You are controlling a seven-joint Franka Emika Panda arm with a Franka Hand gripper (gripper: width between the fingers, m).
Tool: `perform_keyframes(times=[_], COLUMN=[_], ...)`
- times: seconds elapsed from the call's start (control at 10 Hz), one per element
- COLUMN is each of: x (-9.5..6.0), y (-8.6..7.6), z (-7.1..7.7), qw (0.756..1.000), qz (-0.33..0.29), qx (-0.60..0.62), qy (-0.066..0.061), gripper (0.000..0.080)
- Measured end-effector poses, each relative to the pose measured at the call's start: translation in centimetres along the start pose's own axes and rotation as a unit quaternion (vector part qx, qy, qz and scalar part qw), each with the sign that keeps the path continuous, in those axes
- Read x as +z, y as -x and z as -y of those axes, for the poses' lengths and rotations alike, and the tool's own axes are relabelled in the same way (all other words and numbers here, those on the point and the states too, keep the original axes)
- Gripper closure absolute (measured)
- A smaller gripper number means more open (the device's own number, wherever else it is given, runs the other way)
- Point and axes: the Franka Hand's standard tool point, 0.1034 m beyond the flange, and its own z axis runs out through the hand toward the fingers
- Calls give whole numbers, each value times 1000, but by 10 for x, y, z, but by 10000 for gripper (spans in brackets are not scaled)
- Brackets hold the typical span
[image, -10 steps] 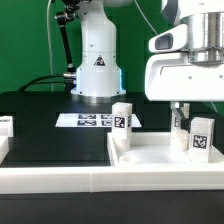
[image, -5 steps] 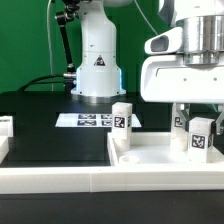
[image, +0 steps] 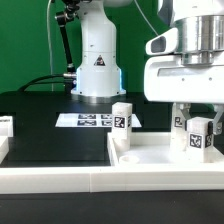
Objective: Assemble square table
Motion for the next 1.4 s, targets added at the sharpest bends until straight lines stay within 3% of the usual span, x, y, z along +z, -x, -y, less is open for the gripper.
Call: perform_keyframes(times=[0.5, 0.8, 1.2, 1.4], x=[0, 0, 1, 1], y=[2, -2, -8, -8], z=[1, 0, -4, -4], qw=[971, 920, 890, 903], qz=[4, 21, 18, 18], qx=[240, 391, 456, 429], qy=[-5, 1, 3, 3], gripper=[502, 502, 502, 263])
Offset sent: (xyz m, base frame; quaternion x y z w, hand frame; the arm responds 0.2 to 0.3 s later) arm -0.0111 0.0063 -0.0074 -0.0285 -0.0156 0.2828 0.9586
